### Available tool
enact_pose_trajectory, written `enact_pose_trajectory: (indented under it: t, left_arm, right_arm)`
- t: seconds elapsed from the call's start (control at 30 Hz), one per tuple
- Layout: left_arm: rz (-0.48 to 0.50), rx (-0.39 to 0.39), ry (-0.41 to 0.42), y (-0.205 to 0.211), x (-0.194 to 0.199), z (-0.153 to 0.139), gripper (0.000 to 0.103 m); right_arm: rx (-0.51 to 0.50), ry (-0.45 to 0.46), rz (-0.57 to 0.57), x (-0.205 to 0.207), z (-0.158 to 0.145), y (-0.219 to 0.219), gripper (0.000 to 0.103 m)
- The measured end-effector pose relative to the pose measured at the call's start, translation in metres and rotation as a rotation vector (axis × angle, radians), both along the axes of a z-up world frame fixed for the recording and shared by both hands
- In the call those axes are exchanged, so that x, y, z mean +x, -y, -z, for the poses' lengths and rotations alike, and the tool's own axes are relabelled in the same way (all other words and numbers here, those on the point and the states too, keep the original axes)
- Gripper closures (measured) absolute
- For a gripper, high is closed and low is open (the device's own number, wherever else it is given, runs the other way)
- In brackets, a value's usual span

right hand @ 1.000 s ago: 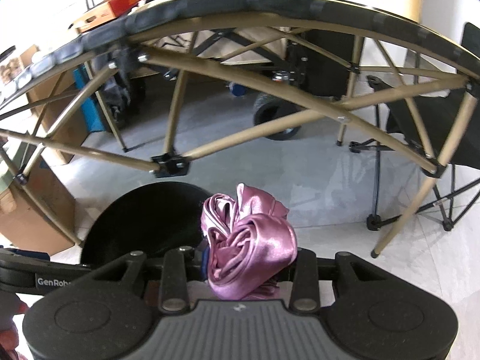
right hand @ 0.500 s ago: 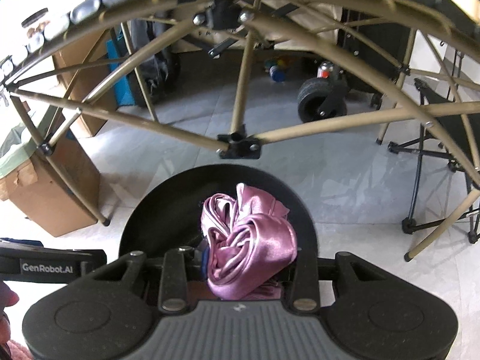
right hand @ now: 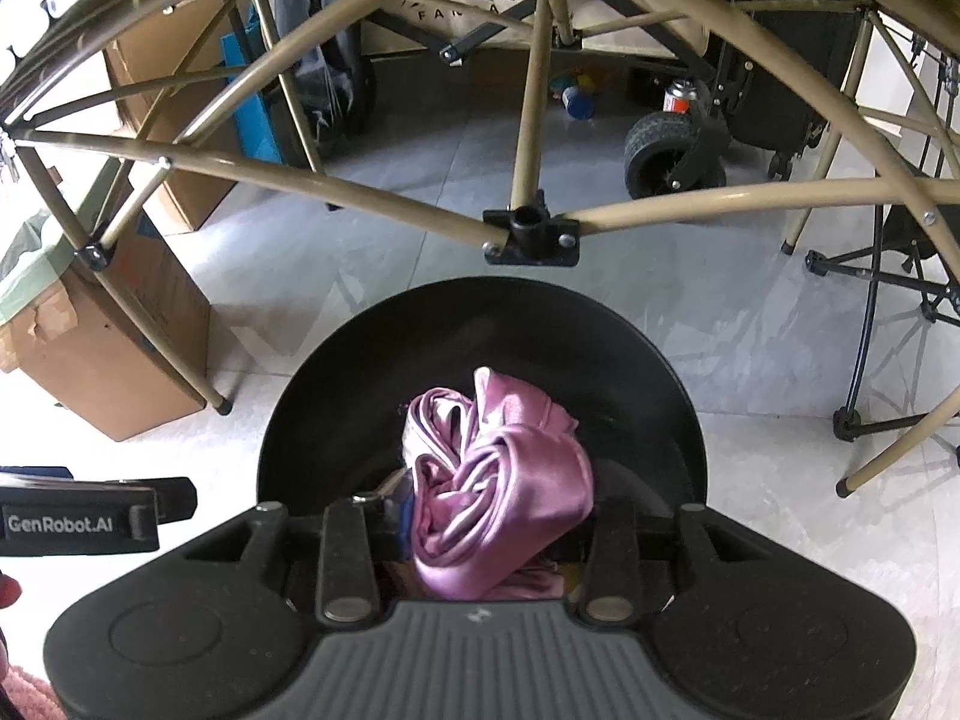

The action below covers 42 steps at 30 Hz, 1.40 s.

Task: Collect trash
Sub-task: 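Lower the right tool into the bin and open it to drop the pink cloth, then raise both tools back up to the table toward the blue box and foam cylinder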

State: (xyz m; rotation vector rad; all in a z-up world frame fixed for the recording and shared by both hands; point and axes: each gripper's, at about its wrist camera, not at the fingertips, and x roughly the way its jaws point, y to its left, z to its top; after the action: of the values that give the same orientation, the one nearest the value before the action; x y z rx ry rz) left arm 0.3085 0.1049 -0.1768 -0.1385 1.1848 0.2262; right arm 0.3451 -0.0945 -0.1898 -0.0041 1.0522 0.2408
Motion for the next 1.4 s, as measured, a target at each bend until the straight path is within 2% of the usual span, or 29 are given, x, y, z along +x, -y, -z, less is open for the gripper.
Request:
enact_pose_trajectory:
  t: [0.03,0.1,0.13,0.17,0.23,0.3,0.33,0.37,0.5,0.73,1.4]
  left_arm:
    - [-0.001,-0.001,-0.001,-0.001,0.0,0.0,0.0]
    - [-0.002,-0.001,-0.002,-0.002,0.0,0.001,0.0]
    - [-0.003,-0.001,-0.003,-0.003,0.0,0.001,0.0]
    - [-0.003,-0.002,-0.004,-0.002,0.0,0.002,0.0]
    - [-0.004,-0.003,-0.007,-0.003,0.0,0.002,0.0]
    - [-0.004,-0.003,-0.007,-0.003,0.0,0.002,0.0]
    - [-0.004,-0.003,-0.007,-0.003,0.0,0.002,0.0]
    - [-0.004,-0.003,-0.007,-0.003,0.0,0.002,0.0]
    - [-0.003,-0.002,-0.007,-0.003,-0.001,0.002,0.0]
    - [-0.001,-0.003,-0.004,-0.003,-0.001,0.001,0.0]
    - [0.006,-0.01,0.021,0.007,-0.009,-0.018,0.0]
  right_arm:
    - [0.004,-0.008,0.004,0.001,0.0,-0.001,0.058]
    - [0.011,-0.016,0.011,0.002,0.0,-0.001,0.046]
    - [0.007,-0.018,0.014,0.002,0.001,-0.002,0.032]
    - [-0.003,-0.018,0.019,0.002,0.001,-0.003,0.023]
    - [-0.015,-0.016,0.025,0.002,0.001,-0.003,0.021]
    - [-0.013,-0.029,0.02,0.002,0.001,-0.003,0.013]
    - [-0.011,-0.044,0.016,0.002,0.003,-0.004,0.005]
    - [-0.008,-0.053,0.013,0.003,0.004,-0.003,0.004]
    - [0.005,-0.066,0.012,0.001,0.002,-0.003,0.0]
    - [0.039,-0.109,0.036,-0.001,0.001,0.003,0.0]
    - [0.046,-0.092,0.063,-0.012,-0.016,0.017,0.0]
